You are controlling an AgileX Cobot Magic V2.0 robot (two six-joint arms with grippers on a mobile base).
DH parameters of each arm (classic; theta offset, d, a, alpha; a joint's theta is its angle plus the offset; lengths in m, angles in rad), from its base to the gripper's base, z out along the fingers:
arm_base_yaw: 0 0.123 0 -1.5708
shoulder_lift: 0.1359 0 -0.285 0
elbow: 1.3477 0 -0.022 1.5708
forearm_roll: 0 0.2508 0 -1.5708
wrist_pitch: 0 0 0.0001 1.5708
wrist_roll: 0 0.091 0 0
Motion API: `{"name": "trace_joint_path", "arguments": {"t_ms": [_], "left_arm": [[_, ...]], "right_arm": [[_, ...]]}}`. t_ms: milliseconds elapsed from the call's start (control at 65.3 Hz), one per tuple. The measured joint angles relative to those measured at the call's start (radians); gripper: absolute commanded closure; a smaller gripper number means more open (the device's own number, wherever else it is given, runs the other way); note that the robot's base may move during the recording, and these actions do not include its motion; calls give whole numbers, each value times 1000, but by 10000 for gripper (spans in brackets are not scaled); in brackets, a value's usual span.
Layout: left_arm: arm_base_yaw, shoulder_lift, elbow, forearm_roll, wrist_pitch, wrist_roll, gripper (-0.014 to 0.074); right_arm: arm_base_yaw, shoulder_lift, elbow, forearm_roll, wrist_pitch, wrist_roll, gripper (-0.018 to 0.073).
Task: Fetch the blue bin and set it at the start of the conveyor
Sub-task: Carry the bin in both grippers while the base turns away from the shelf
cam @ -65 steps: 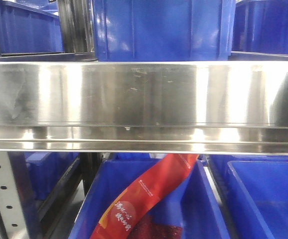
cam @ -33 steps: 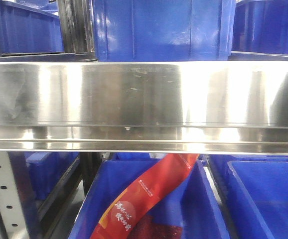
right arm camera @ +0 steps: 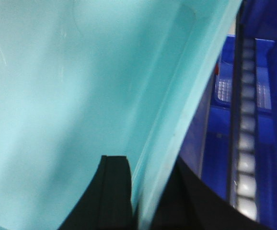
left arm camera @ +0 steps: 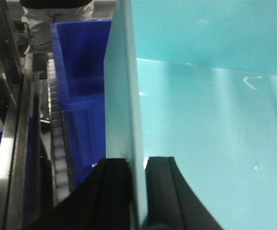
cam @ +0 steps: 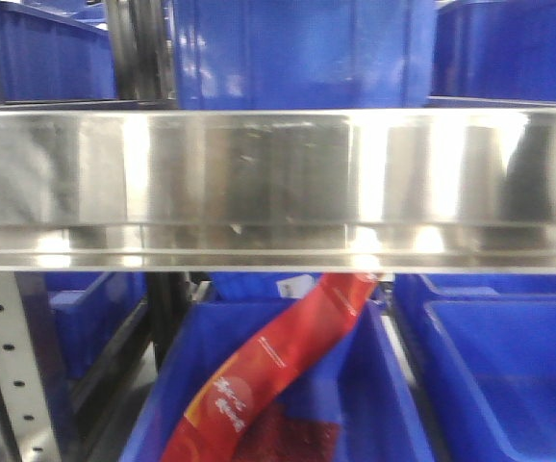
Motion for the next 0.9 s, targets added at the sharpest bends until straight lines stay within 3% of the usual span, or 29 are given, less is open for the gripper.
{"name": "trace_joint_path", "arguments": {"t_ms": [904], "left_arm": [[2, -2, 0, 3, -4, 0, 708]], "right_arm": [[0, 0, 0, 6, 0, 0, 712]]}}
